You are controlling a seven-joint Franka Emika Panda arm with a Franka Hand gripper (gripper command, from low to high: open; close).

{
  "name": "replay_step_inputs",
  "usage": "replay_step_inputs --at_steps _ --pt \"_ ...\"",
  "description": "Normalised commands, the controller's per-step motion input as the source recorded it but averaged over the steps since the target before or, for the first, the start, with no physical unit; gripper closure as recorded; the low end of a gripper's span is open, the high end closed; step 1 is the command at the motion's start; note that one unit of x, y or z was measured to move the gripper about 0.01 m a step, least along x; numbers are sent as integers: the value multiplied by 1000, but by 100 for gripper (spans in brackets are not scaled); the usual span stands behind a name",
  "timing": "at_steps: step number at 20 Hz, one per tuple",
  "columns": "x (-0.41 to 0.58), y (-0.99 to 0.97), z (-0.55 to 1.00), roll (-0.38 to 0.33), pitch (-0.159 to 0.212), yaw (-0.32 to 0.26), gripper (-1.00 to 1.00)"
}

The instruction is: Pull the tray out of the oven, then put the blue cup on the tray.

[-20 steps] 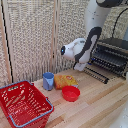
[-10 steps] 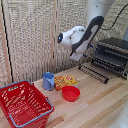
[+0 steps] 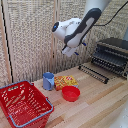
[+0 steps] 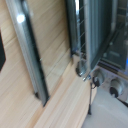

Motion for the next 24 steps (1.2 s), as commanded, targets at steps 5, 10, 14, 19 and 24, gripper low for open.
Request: replay_step_inputs --at_steps 5,10,14,19,24 --pt "0 285 125 328 0 -198 -100" --pt "0 274 135 325 0 -204 -100" --pt "0 275 137 325 0 -204 -100" --pt "0 276 137 325 0 -204 -100" --pt "0 339 168 310 -15 -189 -100"
